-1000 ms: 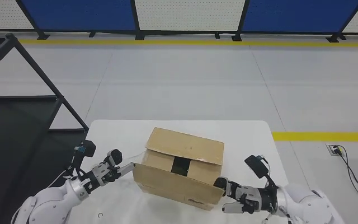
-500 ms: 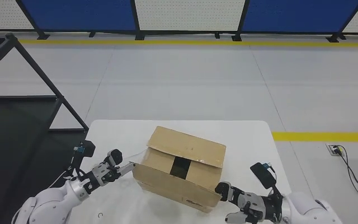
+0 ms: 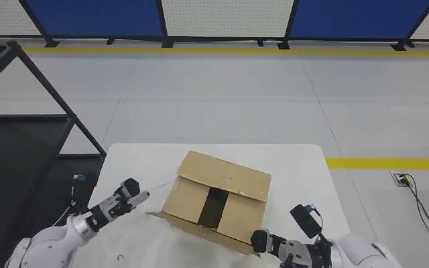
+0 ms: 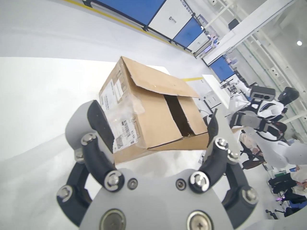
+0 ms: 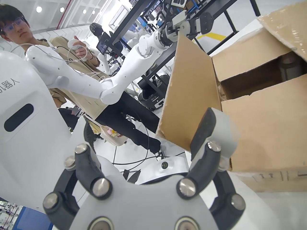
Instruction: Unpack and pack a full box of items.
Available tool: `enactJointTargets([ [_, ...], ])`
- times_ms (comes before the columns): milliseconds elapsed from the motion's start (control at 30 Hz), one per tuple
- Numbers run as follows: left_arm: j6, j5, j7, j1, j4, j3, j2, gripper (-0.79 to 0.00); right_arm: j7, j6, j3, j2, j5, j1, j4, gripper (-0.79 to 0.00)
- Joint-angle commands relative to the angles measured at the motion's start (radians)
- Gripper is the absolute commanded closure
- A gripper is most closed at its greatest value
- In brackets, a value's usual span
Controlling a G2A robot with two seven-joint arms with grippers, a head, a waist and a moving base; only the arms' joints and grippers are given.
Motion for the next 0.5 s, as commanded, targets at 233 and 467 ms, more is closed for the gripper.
enactJointTargets([
  [233, 0.044, 0.161, -0.008, -0.031, 0.015, 0.102, 0.002, -0.785, 0.029, 0.030, -0.059, 0.026, -0.022, -0.001, 0.011, -0.785],
  [467, 0.043, 0.160, -0.033, -0.060, 0.043, 0.156, 0.003, -0.785, 0.045, 0.070, -0.109, 0.032, -0.062, 0.029, 0.076, -0.785],
])
